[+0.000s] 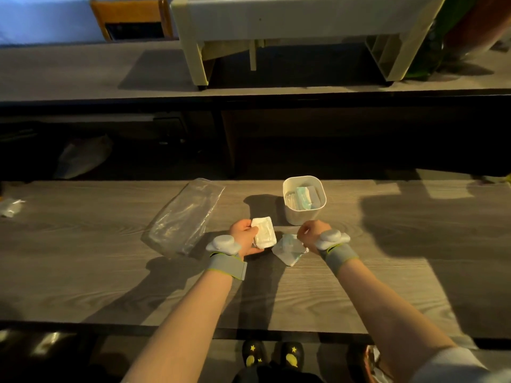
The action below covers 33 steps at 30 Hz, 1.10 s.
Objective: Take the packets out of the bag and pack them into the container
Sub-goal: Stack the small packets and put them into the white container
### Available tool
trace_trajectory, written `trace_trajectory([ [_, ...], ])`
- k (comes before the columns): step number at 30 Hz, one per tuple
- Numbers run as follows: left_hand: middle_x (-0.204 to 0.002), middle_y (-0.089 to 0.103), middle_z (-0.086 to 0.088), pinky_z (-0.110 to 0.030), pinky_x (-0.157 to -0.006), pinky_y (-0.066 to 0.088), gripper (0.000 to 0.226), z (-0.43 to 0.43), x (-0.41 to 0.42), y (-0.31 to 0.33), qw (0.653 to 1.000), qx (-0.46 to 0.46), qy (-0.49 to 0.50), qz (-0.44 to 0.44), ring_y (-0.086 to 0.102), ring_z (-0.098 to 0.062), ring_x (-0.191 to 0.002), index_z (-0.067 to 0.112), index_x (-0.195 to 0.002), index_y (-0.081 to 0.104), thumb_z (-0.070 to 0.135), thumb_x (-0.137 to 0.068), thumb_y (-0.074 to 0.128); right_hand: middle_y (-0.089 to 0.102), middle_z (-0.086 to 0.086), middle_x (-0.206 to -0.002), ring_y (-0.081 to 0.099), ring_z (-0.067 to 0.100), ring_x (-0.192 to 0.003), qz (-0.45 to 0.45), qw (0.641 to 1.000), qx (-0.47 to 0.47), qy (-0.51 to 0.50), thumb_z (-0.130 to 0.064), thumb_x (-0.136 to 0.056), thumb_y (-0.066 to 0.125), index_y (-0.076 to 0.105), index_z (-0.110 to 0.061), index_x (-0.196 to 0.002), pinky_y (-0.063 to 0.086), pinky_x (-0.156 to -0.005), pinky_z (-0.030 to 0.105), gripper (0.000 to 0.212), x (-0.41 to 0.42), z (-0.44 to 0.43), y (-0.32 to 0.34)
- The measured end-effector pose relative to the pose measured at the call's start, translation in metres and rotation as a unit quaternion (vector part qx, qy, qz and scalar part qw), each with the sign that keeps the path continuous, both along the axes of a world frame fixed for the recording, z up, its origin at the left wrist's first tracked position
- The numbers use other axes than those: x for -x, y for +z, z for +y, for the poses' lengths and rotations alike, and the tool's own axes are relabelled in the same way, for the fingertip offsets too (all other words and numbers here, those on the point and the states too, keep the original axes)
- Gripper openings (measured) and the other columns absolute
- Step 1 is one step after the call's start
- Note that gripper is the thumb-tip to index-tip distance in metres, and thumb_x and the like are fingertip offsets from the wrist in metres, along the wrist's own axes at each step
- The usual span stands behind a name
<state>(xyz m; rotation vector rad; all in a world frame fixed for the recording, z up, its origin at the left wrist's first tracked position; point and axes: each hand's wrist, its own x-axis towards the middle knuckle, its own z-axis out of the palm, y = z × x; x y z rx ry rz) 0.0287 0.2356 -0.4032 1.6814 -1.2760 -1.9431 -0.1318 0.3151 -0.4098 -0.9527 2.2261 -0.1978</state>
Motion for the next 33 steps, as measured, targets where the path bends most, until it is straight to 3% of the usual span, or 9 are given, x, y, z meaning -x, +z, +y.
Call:
trace_trajectory([
  [7, -0.11, 0.05, -0.011, -0.041, -0.068, 0.053, 0.033, -0.003, -0.003, -0.014, 1.0, -0.024, 0.004, -0.018, 0.053, -0.029, -0.097, 0.004, -0.129, 0.048, 0.005, -0.097, 0.039, 0.038, 0.009, -0.133, 0.046, 0.027, -0.124, 0.044, 0.997, -0.023, 0.067, -0.032, -0.08, 0.064, 0.048, -0.02, -0.128, 0.041, -0.102, 0.029, 0.052, -0.002, -0.011, -0.041],
  [12, -0.113, 0.051, -0.013, -0.039, -0.066, 0.052, 0.034, -0.007, -0.004, -0.02, 0.999, -0.04, 0.016, -0.022, 0.052, -0.029, -0.098, 0.004, -0.13, 0.047, 0.005, -0.097, 0.039, 0.04, 0.011, -0.136, 0.046, 0.031, -0.125, 0.068, 0.995, -0.039, 0.055, -0.021, -0.093, 0.053, 0.047, -0.011, -0.127, 0.041, -0.104, 0.034, 0.036, -0.005, -0.016, -0.047],
  [18, -0.129, 0.051, -0.017, -0.046, -0.081, 0.05, 0.037, -0.007, -0.003, -0.023, 0.998, -0.059, 0.027, -0.018, 0.05, -0.029, -0.1, 0.005, -0.134, 0.044, 0.005, -0.097, 0.04, 0.06, -0.002, -0.121, 0.057, 0.024, -0.117, 0.037, 0.992, -0.08, 0.086, -0.031, -0.087, 0.053, 0.056, -0.021, -0.117, 0.042, -0.096, 0.032, 0.031, 0.0, -0.007, -0.032],
  [20, -0.128, 0.051, -0.017, -0.047, -0.083, 0.049, 0.038, -0.008, -0.002, -0.023, 0.998, -0.058, 0.031, -0.014, 0.053, -0.034, -0.107, 0.006, -0.135, 0.044, 0.005, -0.097, 0.04, 0.065, 0.0, -0.108, 0.06, 0.026, -0.109, 0.001, 0.993, -0.075, 0.094, -0.036, -0.082, 0.055, 0.066, -0.028, -0.096, 0.045, -0.098, 0.037, 0.02, 0.0, -0.004, -0.019],
  [23, -0.125, 0.054, -0.018, -0.038, -0.061, 0.056, 0.038, -0.013, 0.0, -0.022, 0.998, -0.052, 0.046, -0.01, 0.056, -0.033, -0.105, 0.007, -0.134, 0.045, 0.006, -0.096, 0.042, 0.062, -0.001, -0.069, 0.063, 0.019, -0.073, -0.086, 0.994, 0.023, 0.065, -0.022, -0.08, 0.062, 0.059, -0.028, -0.063, 0.052, -0.073, 0.029, 0.018, -0.002, -0.009, -0.003],
  [25, -0.113, 0.054, -0.013, -0.031, -0.047, 0.056, 0.035, -0.016, 0.0, -0.017, 0.998, -0.036, 0.058, -0.004, 0.054, -0.031, -0.099, 0.007, -0.13, 0.049, 0.006, -0.095, 0.044, 0.057, -0.002, -0.058, 0.056, 0.01, -0.052, -0.128, 0.985, 0.107, 0.032, -0.012, -0.083, 0.063, 0.058, -0.024, -0.065, 0.048, -0.06, 0.024, 0.022, -0.009, -0.017, 0.016],
  [28, -0.105, 0.059, -0.011, -0.041, -0.067, 0.061, 0.025, -0.023, 0.001, -0.012, 0.998, 0.004, 0.068, 0.01, 0.056, -0.031, -0.099, 0.01, -0.116, 0.06, 0.008, -0.093, 0.049, 0.056, -0.006, -0.043, 0.049, -0.001, -0.03, -0.155, 0.971, 0.18, -0.021, -0.009, -0.085, 0.065, 0.061, -0.016, -0.076, 0.044, -0.046, 0.015, 0.012, -0.021, -0.031, 0.034],
  [30, -0.088, 0.057, -0.012, -0.04, -0.069, 0.058, 0.024, -0.025, 0.001, -0.003, 0.997, 0.012, 0.069, 0.018, 0.052, -0.026, -0.084, 0.005, -0.115, 0.06, 0.008, -0.094, 0.048, 0.053, -0.009, -0.035, 0.049, -0.002, -0.028, -0.148, 0.971, 0.185, -0.037, -0.011, -0.084, 0.065, 0.06, -0.016, -0.076, 0.045, -0.045, 0.015, 0.011, -0.028, -0.04, 0.035],
  [33, -0.104, 0.051, -0.015, -0.018, -0.059, 0.056, 0.039, -0.032, -0.001, 0.012, 0.997, 0.007, 0.069, 0.046, 0.048, -0.023, -0.072, 0.001, -0.135, 0.044, 0.006, -0.097, 0.042, 0.058, -0.004, -0.05, 0.056, 0.004, -0.039, -0.139, 0.973, 0.178, -0.035, -0.015, -0.082, 0.065, 0.059, -0.018, -0.081, 0.053, -0.054, 0.025, 0.006, -0.038, -0.048, 0.037],
])
